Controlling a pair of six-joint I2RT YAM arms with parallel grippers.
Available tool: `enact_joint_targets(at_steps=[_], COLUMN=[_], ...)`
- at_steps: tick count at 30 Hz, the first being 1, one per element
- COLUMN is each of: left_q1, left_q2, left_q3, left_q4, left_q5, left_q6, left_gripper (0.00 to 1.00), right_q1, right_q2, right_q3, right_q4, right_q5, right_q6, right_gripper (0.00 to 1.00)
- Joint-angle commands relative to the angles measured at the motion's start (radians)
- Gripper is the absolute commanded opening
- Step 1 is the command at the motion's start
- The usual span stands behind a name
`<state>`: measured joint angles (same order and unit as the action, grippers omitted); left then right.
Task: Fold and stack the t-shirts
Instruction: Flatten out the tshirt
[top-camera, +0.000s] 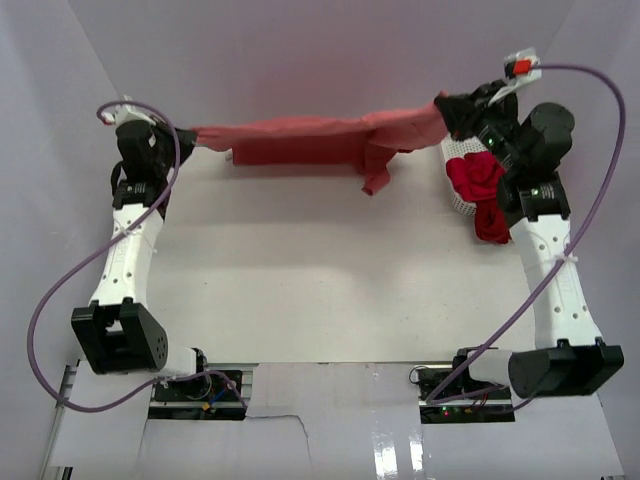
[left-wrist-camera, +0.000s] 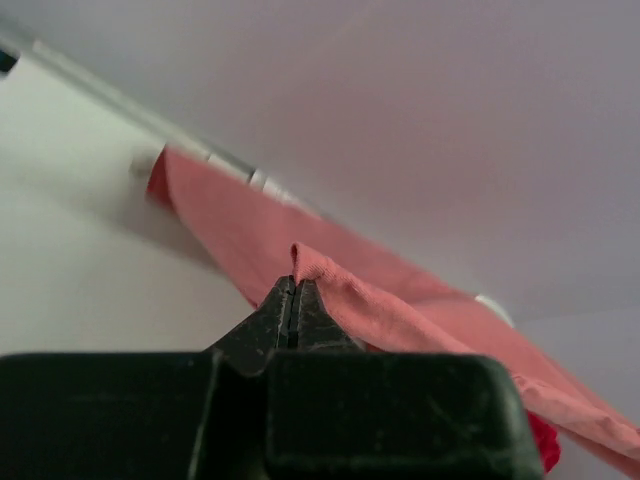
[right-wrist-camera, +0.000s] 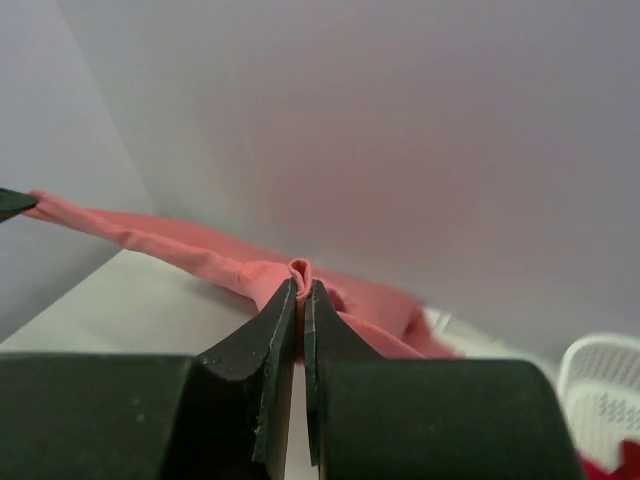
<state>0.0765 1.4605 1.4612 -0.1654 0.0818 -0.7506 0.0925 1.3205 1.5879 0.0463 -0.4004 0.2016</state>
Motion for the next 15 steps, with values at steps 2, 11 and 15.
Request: enact_joint_targets(at_steps=[2,11,15], left_q1=[-0.006,-0.009,-0.009], left_q2=[-0.179,-0.382,-0.428], left_q3=[-0.267,-0.247,-0.035], left_q4=[-0.017,-0.152,-0.215], left_q5=[0.052,0.027,0.046], left_q6=[0.028,0.057,0.039], left_gripper=[0.00,0.00,0.00], right_q1=[-0.004,-0.002,0.000], right_q2=[-0.151,-0.421,-0.480], right_q3=[-0.333,-0.328,-0.035], right_q4=[-0.009,-0.259,-0.384], right_q5=[-0.054,-0.116,-0.101], right_q6=[0.090,0.033,0.003], right_gripper=[0.08,0.08,0.08])
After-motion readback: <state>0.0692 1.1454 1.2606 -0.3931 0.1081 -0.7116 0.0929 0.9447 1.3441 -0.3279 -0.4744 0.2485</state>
